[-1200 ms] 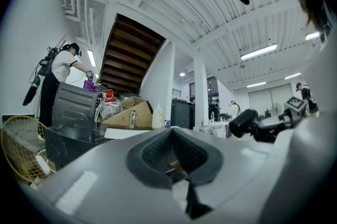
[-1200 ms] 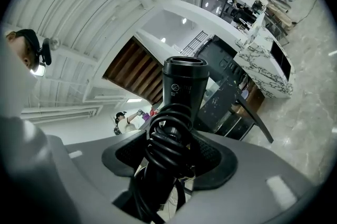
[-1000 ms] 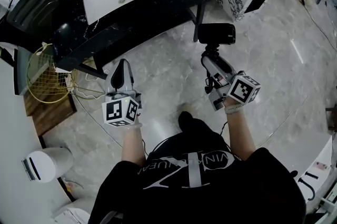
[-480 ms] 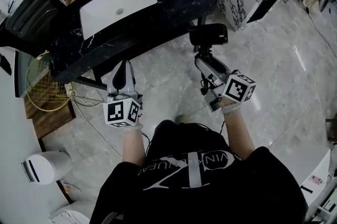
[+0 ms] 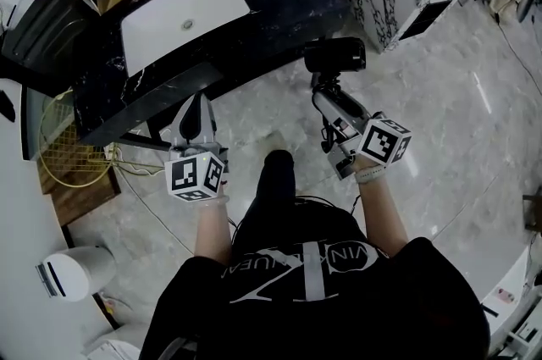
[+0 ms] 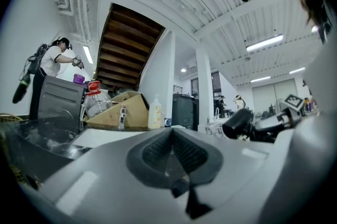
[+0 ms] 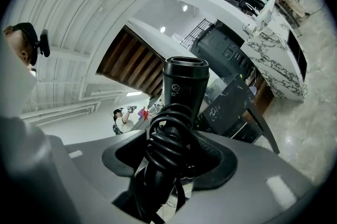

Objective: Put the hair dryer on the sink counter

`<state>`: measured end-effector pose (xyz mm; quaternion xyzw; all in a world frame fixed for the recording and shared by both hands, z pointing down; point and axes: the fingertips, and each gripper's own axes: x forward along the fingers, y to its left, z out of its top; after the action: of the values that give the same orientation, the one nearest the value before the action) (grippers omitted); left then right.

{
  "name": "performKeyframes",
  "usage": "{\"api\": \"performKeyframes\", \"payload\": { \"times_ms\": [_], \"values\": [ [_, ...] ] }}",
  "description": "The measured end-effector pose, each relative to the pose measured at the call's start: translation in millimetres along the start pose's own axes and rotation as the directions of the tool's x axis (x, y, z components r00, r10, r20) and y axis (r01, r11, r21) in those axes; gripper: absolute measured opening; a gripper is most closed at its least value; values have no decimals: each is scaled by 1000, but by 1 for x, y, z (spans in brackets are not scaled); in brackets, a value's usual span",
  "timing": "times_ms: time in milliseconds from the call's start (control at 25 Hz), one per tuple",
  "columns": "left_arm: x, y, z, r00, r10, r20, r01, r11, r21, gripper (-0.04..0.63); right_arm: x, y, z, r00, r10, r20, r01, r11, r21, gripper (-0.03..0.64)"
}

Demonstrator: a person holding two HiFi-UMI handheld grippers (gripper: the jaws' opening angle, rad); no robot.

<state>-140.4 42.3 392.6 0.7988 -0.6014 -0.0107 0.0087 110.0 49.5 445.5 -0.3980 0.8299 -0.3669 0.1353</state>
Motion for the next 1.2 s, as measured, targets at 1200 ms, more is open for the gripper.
{"api": "performKeyframes", "payload": {
  "times_ms": [1200],
  "values": [
    [281, 112, 9, 999, -43, -10, 42, 996, -73, 0, 253, -88, 112, 988, -100, -113, 110, 990, 85, 272]
  ]
}}
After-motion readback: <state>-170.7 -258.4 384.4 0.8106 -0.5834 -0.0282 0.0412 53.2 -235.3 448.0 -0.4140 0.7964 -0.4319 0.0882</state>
